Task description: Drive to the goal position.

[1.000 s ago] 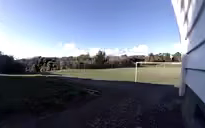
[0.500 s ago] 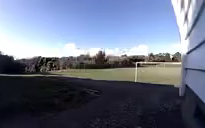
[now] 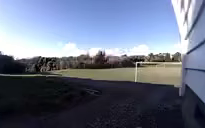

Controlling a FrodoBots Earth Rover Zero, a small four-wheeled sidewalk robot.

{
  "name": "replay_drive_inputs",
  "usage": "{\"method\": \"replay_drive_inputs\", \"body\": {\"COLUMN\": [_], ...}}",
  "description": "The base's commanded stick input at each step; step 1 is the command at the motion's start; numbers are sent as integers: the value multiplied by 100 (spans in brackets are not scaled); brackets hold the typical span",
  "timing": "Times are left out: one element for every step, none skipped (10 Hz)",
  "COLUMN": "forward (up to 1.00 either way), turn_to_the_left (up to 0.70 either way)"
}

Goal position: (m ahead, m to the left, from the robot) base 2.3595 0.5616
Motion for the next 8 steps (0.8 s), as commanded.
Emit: {"method": "replay_drive_inputs", "body": {"forward": [4, 4, 4, 4, 4, 4, 4, 4], "turn_to_the_left": [0, 0, 0, 0, 0, 0, 0, 0]}}
